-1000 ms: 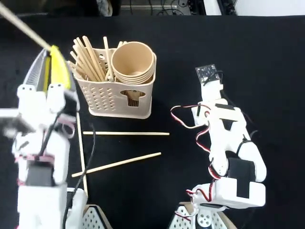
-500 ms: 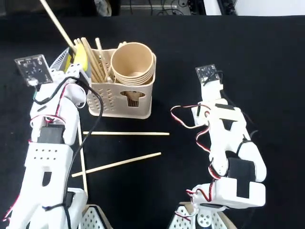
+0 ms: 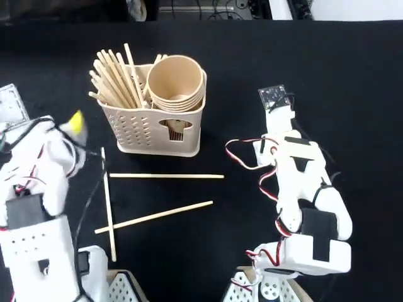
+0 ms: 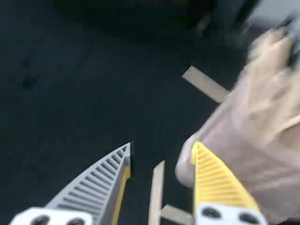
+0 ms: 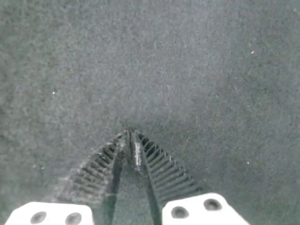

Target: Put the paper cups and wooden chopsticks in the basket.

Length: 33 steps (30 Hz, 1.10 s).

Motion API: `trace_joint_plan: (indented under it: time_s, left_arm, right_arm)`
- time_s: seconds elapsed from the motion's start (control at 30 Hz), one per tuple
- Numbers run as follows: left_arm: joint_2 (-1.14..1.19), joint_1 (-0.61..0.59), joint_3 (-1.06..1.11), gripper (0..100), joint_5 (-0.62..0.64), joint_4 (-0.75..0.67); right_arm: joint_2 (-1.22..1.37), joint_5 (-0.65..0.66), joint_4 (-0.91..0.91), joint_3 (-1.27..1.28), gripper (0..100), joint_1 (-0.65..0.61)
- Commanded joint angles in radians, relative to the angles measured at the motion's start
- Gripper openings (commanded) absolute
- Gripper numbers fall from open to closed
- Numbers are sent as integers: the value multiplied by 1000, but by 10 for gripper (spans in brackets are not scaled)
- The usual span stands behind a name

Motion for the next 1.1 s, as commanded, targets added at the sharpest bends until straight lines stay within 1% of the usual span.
trace_joint_plan:
  time_s: [0.0,0.07,0.17,0.3,0.4,0.47,0.57,0.7,0.77,0.83,0.93,1.0,1.03,1.07]
  left_arm:
    - [87,-30,91,210,-107,-3]
    - [172,-8,151,210,-127,-72]
    - [324,10,199,210,-155,-138]
    - [566,19,199,210,-175,-195]
    - [733,21,200,206,-167,-293]
    - [792,18,174,205,-167,-302]
    - [792,24,137,205,-167,-253]
    - [799,62,140,205,-166,-244]
    - [799,61,148,200,-166,-241]
    - [795,59,157,148,-173,-242]
    - [790,59,171,17,-178,-250]
    - [789,50,170,41,-178,-244]
    - [789,36,163,24,-181,-244]
    - [789,18,151,28,-193,-241]
  right_arm:
    - [-45,8,2,-8,12,-15]
    - [-45,8,2,-7,12,-15]
    - [-45,8,2,-7,12,-15]
    - [-45,8,2,-7,12,-15]
    - [-45,8,2,-7,12,-15]
    - [-45,8,2,-7,12,-15]
    - [-45,8,2,-7,12,-15]
    - [-45,8,2,-7,12,-15]
    - [-45,8,2,-7,12,-15]
    - [-45,8,2,-7,12,-15]
    - [-45,8,2,-7,12,-15]
    - [-45,8,2,-7,12,-15]
    - [-45,8,2,-7,12,-15]
    - [-45,8,2,-7,12,-15]
